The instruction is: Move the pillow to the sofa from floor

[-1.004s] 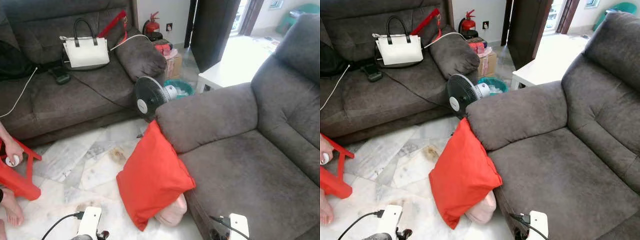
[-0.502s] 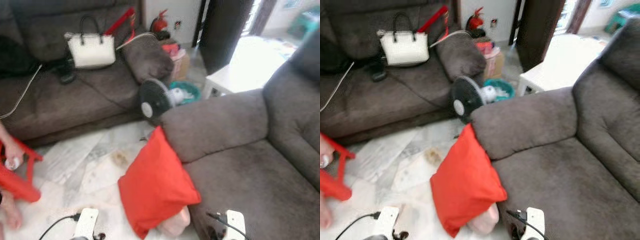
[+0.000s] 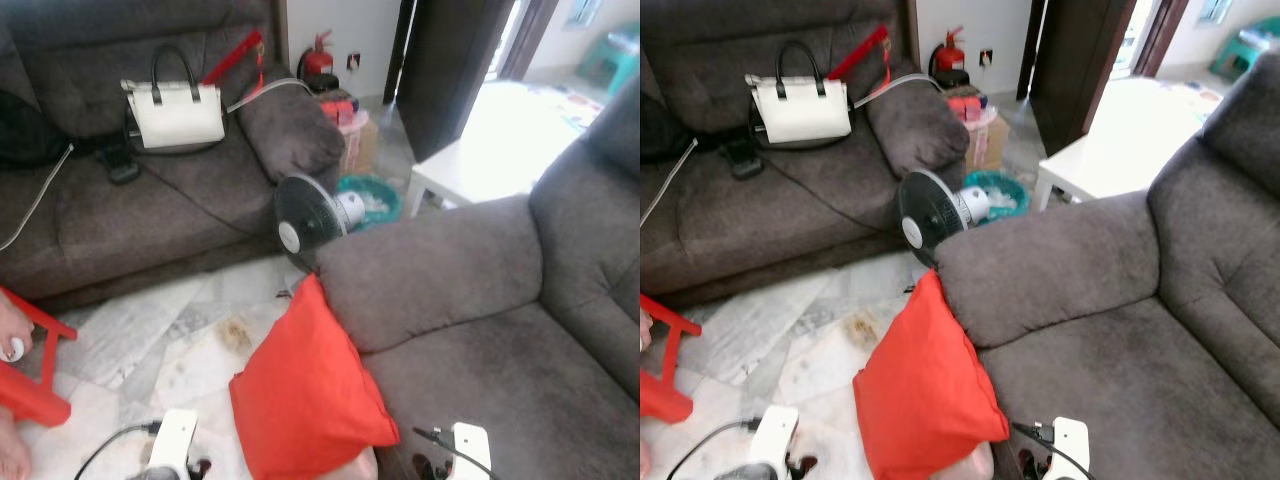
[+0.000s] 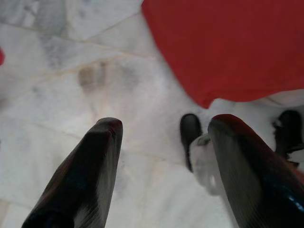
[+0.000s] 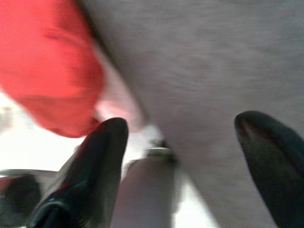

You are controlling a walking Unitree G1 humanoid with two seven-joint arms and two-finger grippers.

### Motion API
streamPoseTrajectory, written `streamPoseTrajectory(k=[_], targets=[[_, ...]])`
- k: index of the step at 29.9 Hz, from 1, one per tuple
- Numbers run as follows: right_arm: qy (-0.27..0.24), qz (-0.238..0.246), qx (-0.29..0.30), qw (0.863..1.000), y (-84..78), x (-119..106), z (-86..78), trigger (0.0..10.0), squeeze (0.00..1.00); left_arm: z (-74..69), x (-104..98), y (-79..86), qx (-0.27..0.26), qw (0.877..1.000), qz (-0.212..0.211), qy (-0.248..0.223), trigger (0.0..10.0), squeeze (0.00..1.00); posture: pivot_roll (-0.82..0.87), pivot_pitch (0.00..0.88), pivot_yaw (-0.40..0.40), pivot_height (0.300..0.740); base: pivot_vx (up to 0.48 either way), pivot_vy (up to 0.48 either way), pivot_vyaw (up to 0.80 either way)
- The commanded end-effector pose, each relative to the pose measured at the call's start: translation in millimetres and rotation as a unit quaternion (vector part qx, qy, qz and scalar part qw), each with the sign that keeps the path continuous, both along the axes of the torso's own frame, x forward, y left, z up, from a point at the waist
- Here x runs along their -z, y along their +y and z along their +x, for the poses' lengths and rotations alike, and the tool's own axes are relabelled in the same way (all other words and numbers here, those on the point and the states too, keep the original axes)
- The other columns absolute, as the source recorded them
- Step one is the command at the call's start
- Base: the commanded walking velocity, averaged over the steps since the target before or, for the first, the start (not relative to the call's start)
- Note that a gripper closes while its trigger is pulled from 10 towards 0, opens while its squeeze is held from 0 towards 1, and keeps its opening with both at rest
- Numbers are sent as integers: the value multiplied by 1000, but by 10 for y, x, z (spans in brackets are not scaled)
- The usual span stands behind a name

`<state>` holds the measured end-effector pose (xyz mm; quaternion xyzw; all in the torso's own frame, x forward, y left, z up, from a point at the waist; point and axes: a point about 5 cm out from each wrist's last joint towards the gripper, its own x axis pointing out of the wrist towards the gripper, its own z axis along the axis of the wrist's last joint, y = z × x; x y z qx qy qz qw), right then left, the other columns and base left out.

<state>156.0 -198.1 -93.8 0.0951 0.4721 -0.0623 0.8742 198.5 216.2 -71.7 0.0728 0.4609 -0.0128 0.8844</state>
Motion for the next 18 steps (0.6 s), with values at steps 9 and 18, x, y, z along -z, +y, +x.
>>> streamPoseTrajectory(k=[9,18], targets=[[6,-1,9,1000,-6,18,-47,10000,0,-103,46,24,-6,1000,12,2,10000,0,66,49,-36,740,0,0,0],[5,1,10,1000,1,20,-48,10000,0,-98,39,39,-12,1000,21,-7,10000,0,68,53,-33,740,0,0,0]])
